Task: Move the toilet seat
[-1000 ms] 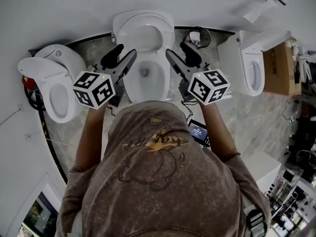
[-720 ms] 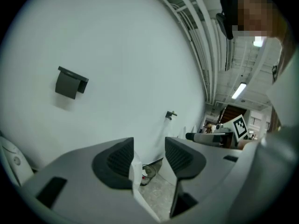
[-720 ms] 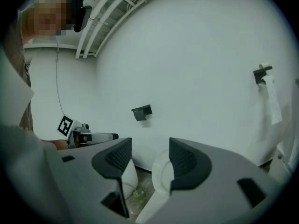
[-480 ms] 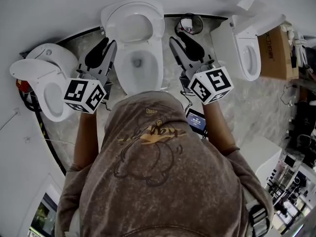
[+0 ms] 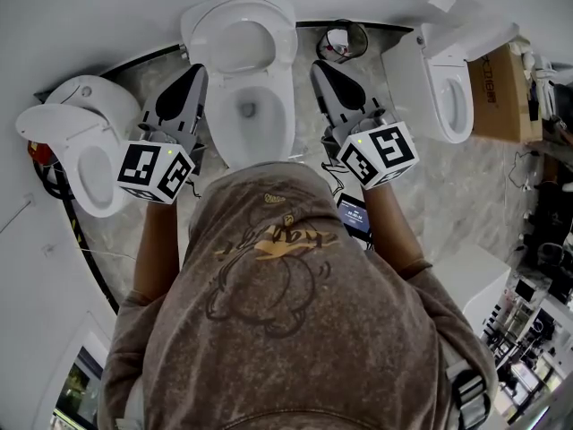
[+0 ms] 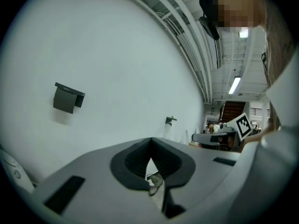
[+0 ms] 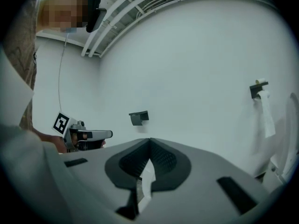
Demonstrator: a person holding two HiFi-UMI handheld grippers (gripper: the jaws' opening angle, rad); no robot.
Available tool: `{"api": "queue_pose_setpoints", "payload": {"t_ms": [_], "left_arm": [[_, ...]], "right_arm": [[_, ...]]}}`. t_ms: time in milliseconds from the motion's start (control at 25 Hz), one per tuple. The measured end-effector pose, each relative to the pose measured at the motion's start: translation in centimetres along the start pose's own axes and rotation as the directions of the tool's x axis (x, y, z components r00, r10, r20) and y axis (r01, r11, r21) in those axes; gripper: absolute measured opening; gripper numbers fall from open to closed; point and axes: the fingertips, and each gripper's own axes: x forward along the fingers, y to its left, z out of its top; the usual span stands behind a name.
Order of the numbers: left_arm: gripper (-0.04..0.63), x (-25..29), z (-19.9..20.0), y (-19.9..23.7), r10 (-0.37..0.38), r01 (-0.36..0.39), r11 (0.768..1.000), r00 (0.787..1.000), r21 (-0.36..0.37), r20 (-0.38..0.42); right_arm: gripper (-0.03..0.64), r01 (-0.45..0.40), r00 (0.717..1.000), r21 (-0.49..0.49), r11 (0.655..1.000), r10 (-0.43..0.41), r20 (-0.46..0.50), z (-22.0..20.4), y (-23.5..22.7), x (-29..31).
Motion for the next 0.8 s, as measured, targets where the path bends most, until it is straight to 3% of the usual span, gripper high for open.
{"api": "queue_pose_setpoints", "payload": {"t_ms": [360, 800], "left_arm": [[0.009, -0.2, 0.0, -1.1, -0.042, 0.037, 0.997, 0.997, 0.075, 0.063], [0.009, 0.1, -2.0, -0.9, -0.021, 0.013, 0.997, 0.995, 0.083, 0.097]], "right_arm": [[-0.003, -0.059, 0.992, -0.121, 0.991, 0.071, 0.102, 1.1, 1.0, -0.5], [-0.003, -0.017, 0.993, -0.09, 0.996, 0.027, 0.111, -2.0, 0.1, -0.2]]}}
